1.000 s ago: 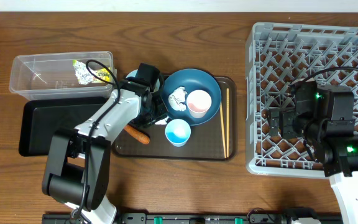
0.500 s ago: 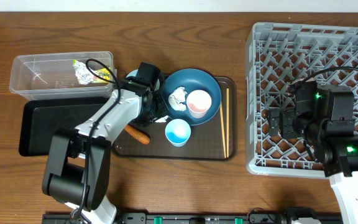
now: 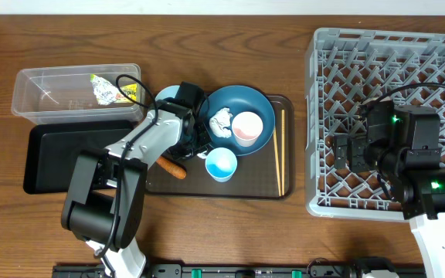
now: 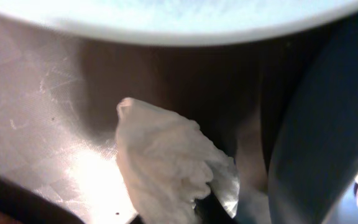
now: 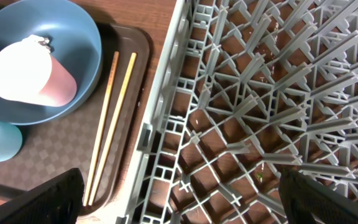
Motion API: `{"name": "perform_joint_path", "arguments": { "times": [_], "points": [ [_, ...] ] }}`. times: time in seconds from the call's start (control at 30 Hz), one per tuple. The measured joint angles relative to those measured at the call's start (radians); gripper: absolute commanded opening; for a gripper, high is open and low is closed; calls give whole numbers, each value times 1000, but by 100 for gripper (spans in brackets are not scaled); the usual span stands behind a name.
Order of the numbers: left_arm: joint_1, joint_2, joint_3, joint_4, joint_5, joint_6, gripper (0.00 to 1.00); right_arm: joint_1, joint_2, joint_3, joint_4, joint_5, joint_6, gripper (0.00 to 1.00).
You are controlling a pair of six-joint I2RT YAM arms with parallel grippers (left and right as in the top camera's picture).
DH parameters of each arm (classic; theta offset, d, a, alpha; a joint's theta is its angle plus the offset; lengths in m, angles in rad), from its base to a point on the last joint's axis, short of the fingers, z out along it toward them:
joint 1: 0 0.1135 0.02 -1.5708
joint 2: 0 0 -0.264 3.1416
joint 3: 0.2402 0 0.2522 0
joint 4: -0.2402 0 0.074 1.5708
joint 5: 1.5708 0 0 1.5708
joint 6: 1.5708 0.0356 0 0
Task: Sort waste into correct bins and load items into the dishwasher rack
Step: 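Grasp the white tissue with the left gripper and drop it in bin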
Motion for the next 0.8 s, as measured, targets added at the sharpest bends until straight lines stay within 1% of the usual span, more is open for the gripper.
{"name": "perform_joint_path", "arguments": {
  "times": [0.13,0.27,0.43,0.57,0.63,0.7,0.8],
  "points": [
    [0,-5,0,-7,-2,18,6,0,0,0,0,0,0,99],
    [4,-47,0,-47,-3,51,6,0,0,0,0,0,0,99],
    [56,-198,0,-95,-4,153,6,0,0,0,-1,0,0,99],
    [167,-351,1,-85,-37,217,7,0,1,0,-1,0,0,99],
    [241,-411,3,-39,-66,236,7,0,1,0,-2,0,0,99],
    [328,-454,4,47,-92,244,7,0,1,0,-3,0,0,99],
    [440,-475,6,161,-129,257,7,0,1,0,-3,0,0,99]
  ]
}}
